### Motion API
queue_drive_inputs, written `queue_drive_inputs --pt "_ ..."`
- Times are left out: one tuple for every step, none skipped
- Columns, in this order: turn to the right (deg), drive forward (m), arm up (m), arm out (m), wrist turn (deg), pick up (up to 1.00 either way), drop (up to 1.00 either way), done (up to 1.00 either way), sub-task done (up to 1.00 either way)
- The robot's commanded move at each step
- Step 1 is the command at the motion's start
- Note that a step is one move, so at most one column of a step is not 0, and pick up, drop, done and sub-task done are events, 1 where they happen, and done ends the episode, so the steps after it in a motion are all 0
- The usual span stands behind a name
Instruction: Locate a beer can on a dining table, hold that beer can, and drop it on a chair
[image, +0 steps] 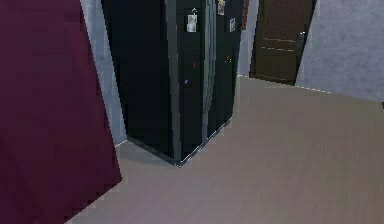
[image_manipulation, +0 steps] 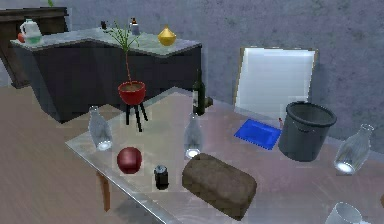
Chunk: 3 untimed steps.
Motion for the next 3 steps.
queue_drive_inputs --pt "0.0 0.00 0.50 0.00 0.0 0.00 0.00 0.00 0.00" --pt "0.0 0.00 0.32 0.00 0.0 0.00 0.00 0.00 0.00" --pt "0.0 0.00 0.00 0.32 0.0 0.00 0.00 0.00 0.00"
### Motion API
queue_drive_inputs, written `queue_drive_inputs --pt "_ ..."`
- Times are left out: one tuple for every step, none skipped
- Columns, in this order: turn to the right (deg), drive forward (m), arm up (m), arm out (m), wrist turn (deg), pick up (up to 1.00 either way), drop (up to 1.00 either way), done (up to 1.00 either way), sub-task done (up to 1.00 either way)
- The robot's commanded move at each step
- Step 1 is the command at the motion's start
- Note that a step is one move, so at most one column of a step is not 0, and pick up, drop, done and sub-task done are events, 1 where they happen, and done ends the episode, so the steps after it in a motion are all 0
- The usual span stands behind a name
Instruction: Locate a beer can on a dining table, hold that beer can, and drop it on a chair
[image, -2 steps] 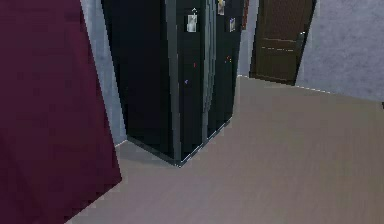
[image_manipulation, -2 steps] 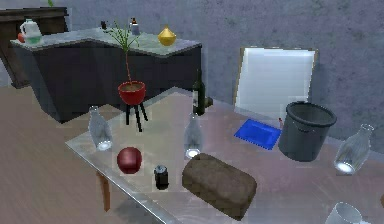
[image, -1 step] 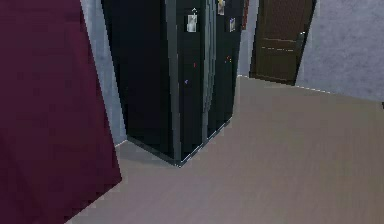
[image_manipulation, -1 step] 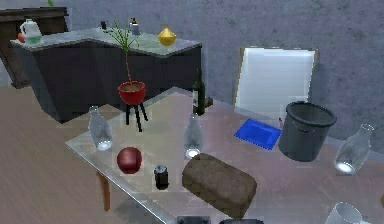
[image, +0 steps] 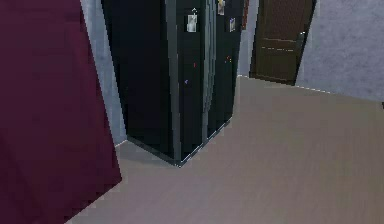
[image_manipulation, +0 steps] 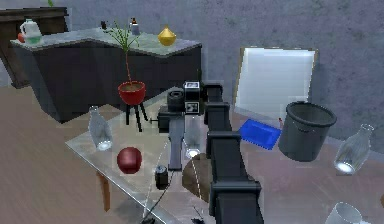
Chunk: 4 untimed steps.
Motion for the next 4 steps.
queue_drive_inputs --pt "0.0 0.00 0.00 0.00 45.0 0.00 0.00 0.00 0.00" --pt "0.0 0.00 0.00 0.00 45.0 0.00 0.00 0.00 0.00" --pt "0.0 0.00 0.00 0.00 45.0 0.00 0.00 0.00 0.00" --pt "0.0 0.00 0.00 0.00 15.0 0.00 0.00 0.00 0.00"
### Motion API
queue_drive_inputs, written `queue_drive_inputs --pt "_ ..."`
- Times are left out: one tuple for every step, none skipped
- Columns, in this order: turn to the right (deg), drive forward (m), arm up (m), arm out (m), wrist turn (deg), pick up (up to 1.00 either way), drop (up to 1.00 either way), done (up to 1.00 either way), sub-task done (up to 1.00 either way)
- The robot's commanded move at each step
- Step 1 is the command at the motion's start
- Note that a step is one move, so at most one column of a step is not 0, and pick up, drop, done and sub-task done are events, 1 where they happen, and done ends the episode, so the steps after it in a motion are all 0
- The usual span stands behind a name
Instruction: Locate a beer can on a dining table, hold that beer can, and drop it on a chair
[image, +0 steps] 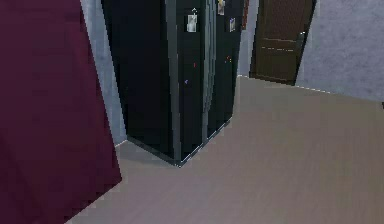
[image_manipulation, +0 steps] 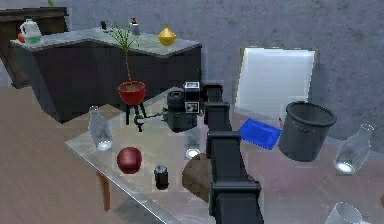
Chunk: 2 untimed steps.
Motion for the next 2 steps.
queue_drive_inputs --pt "0.0 0.00 -0.30 0.00 0.0 0.00 0.00 0.00 0.00" --pt "0.0 0.00 0.00 0.00 0.0 1.00 0.00 0.00 0.00"
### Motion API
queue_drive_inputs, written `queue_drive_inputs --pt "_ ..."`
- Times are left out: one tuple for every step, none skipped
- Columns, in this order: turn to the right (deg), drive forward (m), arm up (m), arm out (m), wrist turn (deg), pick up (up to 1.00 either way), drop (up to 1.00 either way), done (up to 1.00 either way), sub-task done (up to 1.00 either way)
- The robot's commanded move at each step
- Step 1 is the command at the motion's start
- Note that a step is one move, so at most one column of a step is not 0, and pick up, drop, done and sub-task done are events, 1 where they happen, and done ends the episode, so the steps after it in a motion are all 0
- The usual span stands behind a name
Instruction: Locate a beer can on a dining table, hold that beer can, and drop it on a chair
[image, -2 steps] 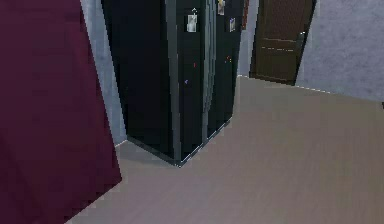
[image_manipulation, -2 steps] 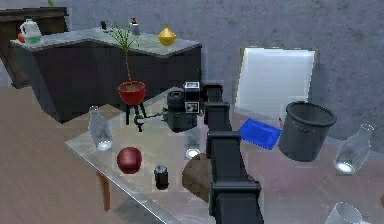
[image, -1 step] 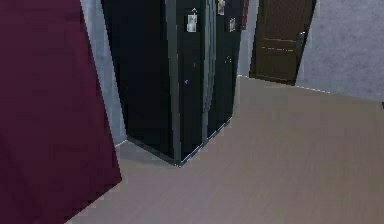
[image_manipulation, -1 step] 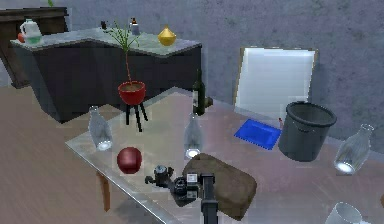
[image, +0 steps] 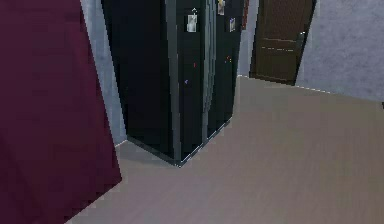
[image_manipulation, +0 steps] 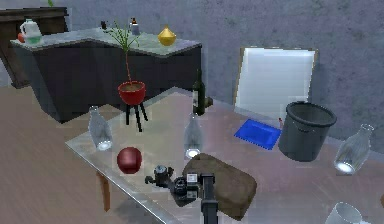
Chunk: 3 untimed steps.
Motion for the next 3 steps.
queue_drive_inputs --pt "0.0 0.00 0.10 0.00 0.0 0.00 0.00 0.00 0.00" --pt "0.0 0.00 0.26 0.00 0.0 0.00 0.00 0.00 0.00" --pt "0.0 0.00 0.00 0.00 -45.0 0.00 0.00 0.00 0.00"
